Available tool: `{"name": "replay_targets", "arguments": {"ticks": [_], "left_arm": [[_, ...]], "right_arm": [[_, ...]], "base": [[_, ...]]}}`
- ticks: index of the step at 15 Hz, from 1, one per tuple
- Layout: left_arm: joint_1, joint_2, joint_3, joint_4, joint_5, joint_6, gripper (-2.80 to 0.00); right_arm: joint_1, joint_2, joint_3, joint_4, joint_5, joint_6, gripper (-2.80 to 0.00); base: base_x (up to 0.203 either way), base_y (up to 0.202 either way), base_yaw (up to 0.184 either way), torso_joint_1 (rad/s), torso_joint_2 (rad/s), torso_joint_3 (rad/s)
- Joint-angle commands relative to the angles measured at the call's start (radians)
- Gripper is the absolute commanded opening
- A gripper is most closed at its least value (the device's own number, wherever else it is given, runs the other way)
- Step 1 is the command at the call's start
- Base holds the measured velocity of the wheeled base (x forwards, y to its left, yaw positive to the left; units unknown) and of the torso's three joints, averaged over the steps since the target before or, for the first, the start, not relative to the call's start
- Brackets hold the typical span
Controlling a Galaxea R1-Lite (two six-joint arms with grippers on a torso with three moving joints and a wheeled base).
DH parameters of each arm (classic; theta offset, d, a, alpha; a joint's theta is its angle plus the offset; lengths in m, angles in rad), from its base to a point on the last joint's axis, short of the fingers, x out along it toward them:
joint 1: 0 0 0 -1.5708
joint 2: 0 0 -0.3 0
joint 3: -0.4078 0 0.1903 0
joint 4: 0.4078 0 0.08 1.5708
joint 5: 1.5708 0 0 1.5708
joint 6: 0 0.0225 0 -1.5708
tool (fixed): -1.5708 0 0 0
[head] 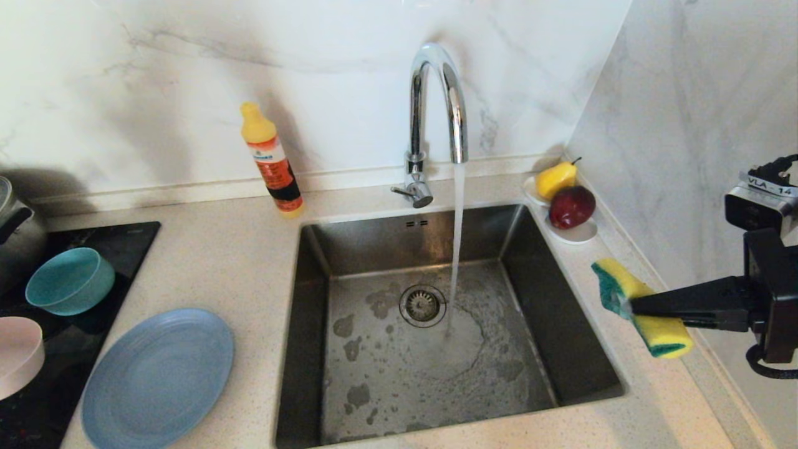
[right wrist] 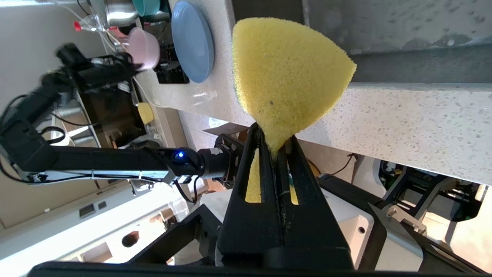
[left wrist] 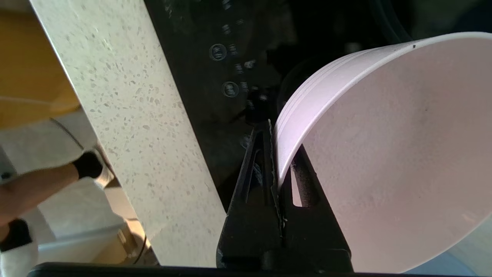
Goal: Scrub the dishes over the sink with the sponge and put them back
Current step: Place the bowl on the table
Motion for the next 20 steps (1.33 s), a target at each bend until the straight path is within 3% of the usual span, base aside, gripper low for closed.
{"name": "replay_targets", "arguments": {"ticks": [1,4,7,10,11,16,19,20], "left_arm": [[0.012,0.036,0.031,-0.024,-0.022,-0.003,-2.80],[0.015,0.072,0.037,-0.035,-0.033,-0.003,-2.80],[0.032,0.101,0.064,-0.113,-0.096,0.008,-2.80],[0.038,0.127,0.073,-0.121,-0.094,0.030,-2.80],[0.038,0.113,0.073,-0.121,-0.097,0.032,0.00],[0.038,-0.071,0.044,-0.101,-0.130,0.049,0.00],[0.034,-0.151,-0.022,0.033,-0.143,0.098,0.00],[0.024,-0.182,-0.030,0.066,-0.177,0.143,-2.80]], "right_arm": [[-0.006,0.004,0.003,0.004,0.005,0.003,-2.80],[-0.015,-0.001,0.003,0.004,0.009,0.003,-2.80],[-0.020,0.005,0.001,0.002,0.040,0.003,-2.80],[-0.026,0.007,0.001,0.002,0.040,0.003,-2.80],[-0.033,0.008,0.001,0.002,0.043,0.003,-2.80],[-0.033,0.013,0.002,0.002,0.055,0.003,-2.80],[-0.033,0.016,0.015,0.002,0.055,0.001,-2.80],[-0.033,0.016,0.017,0.002,0.055,0.001,-2.80]], "base": [[0.000,0.000,0.000,0.000,0.00,0.000],[0.000,0.000,0.000,0.000,0.00,0.000],[0.000,0.000,0.000,0.000,0.00,0.000],[0.000,0.000,0.000,0.000,0.00,0.000],[0.000,0.000,0.000,0.000,0.00,0.000],[0.000,0.000,0.000,0.000,0.00,0.000],[0.000,0.000,0.000,0.000,0.00,0.000],[0.000,0.000,0.000,0.000,0.00,0.000]]}}
